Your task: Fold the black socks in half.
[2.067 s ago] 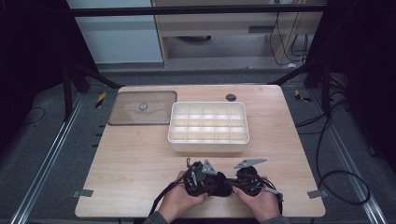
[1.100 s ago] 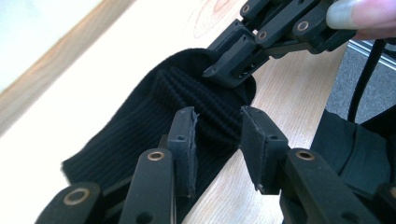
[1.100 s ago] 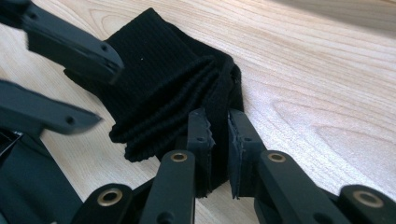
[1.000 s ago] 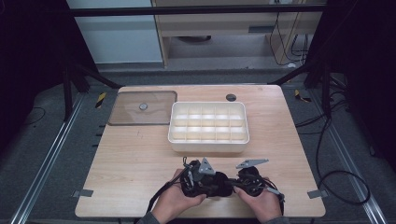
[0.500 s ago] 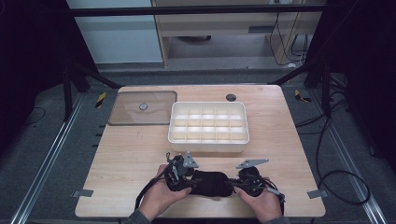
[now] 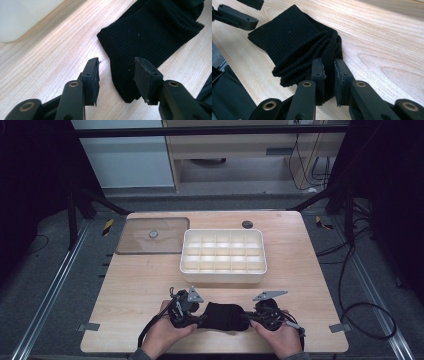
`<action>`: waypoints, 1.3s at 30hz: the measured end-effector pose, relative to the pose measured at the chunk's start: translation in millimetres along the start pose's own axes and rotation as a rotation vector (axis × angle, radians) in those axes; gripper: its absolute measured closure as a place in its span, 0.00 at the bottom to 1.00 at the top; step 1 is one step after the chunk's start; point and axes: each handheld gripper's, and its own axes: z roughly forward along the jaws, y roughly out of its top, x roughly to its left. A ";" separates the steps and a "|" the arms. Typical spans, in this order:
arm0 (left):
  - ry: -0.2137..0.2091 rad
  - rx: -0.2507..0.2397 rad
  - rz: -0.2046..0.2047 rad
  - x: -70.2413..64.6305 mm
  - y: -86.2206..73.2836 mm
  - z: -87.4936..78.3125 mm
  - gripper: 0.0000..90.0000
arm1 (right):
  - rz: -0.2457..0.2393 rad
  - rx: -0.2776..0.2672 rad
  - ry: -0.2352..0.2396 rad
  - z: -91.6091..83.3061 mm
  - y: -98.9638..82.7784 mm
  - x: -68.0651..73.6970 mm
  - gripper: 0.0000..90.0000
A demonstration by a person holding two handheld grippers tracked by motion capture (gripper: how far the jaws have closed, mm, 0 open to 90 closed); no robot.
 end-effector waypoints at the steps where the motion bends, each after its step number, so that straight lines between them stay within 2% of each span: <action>1: 0.001 0.000 -0.002 0.0 -0.9 0.6 0.59 | 0.001 0.000 -0.001 0.0 0.0 0.3 0.89; 7: -0.010 0.005 -0.016 -0.1 -6.4 4.8 0.55 | -0.006 0.000 -0.001 0.1 0.0 0.8 0.89; 15: -0.029 0.034 -0.025 0.2 -11.0 15.3 0.56 | -0.001 0.004 -0.001 1.0 0.3 1.6 0.88; 28: -0.080 0.047 -0.026 -0.9 -11.7 19.8 0.67 | -0.006 0.007 -0.001 1.3 0.6 1.9 0.88; 39: -0.104 0.052 -0.024 -1.4 -12.4 20.9 0.73 | -0.012 0.004 -0.001 0.7 1.8 3.2 0.88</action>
